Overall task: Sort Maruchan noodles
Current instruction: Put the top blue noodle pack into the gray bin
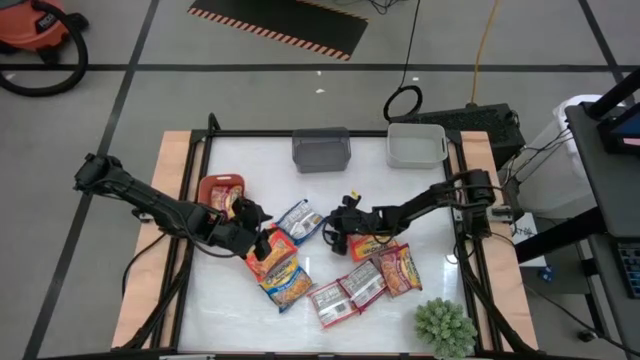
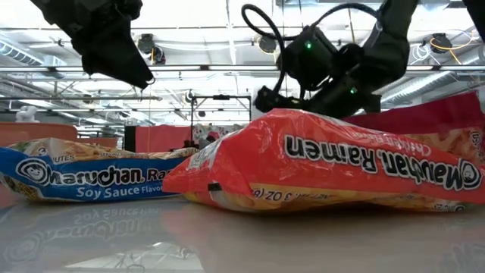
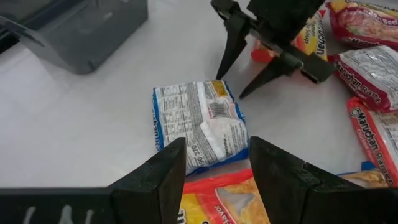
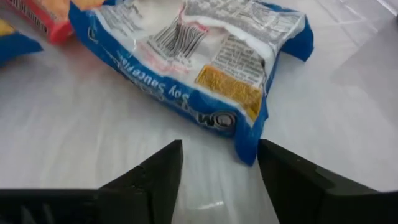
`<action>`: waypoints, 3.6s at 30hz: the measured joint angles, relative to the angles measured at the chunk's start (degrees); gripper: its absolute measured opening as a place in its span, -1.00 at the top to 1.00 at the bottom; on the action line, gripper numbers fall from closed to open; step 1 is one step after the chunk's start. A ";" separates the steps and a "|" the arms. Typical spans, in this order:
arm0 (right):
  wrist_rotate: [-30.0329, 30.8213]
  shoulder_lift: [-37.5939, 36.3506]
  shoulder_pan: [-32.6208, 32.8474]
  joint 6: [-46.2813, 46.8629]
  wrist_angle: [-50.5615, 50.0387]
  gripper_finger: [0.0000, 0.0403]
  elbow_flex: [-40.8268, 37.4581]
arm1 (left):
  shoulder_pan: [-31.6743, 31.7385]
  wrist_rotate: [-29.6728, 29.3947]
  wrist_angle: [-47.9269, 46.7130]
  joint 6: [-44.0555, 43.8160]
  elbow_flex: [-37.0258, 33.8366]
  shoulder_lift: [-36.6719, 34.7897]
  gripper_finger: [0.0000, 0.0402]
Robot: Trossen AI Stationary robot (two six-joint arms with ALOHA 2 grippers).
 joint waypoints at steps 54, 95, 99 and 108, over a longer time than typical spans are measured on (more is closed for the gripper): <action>-2.49 -17.90 2.68 -7.15 -1.63 1.00 -0.15 | 0.17 -0.96 11.31 4.98 0.00 7.87 0.10; -10.58 -23.36 9.32 -13.75 -12.48 1.00 -0.04 | 4.33 18.37 43.72 32.91 0.02 19.44 -0.41; -10.76 -23.36 9.34 -13.78 -12.36 1.00 -0.04 | 5.01 9.06 45.16 37.50 0.07 18.55 -0.41; -10.56 -23.36 9.34 -13.71 -10.03 1.00 -0.04 | 4.73 14.95 44.27 36.20 0.04 18.86 -0.41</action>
